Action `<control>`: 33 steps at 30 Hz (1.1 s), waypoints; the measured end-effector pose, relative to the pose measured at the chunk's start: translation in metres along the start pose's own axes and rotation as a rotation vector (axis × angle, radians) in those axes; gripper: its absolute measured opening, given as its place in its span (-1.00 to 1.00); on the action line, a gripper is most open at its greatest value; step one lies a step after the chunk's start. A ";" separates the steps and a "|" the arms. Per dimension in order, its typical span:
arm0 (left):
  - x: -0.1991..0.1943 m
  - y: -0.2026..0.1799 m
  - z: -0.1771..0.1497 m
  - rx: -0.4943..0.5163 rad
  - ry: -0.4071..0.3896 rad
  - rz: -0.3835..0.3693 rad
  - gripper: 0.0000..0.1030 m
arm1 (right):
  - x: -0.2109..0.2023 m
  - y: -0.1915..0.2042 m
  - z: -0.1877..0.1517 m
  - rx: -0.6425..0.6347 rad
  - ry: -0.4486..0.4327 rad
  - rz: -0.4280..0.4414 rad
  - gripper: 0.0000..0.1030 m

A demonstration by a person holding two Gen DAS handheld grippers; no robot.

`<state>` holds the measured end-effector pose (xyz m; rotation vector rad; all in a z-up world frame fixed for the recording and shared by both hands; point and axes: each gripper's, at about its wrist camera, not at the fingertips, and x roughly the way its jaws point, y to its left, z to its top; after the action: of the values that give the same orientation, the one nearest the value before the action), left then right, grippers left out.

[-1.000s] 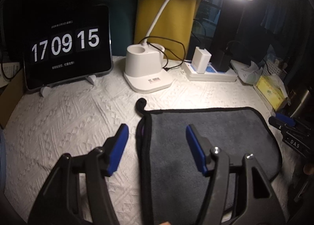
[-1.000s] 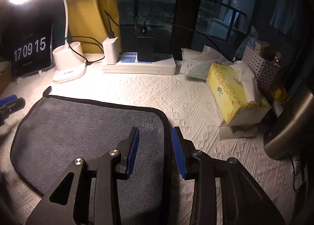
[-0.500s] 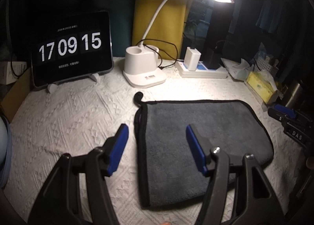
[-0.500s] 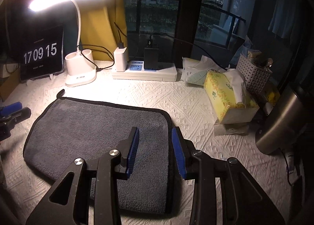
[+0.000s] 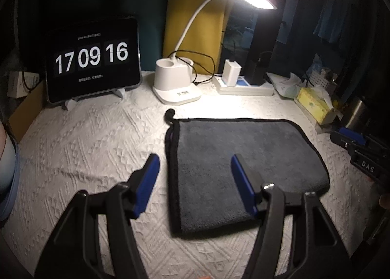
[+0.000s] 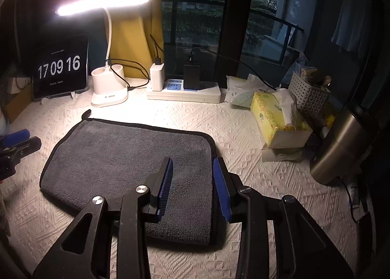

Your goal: Fold towel

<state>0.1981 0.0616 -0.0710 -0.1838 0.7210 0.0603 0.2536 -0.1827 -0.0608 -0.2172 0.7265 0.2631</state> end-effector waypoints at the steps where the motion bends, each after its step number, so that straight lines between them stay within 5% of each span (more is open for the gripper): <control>1: -0.002 -0.001 -0.001 0.000 -0.001 -0.001 0.21 | -0.002 0.000 -0.001 0.000 -0.002 0.000 -0.29; 33: -0.066 -0.013 -0.032 0.028 -0.066 -0.036 0.21 | -0.064 0.015 -0.030 -0.007 -0.054 0.008 -0.29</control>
<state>0.1292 0.0434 -0.0495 -0.1670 0.6520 0.0217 0.1843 -0.1877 -0.0404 -0.2132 0.6734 0.2782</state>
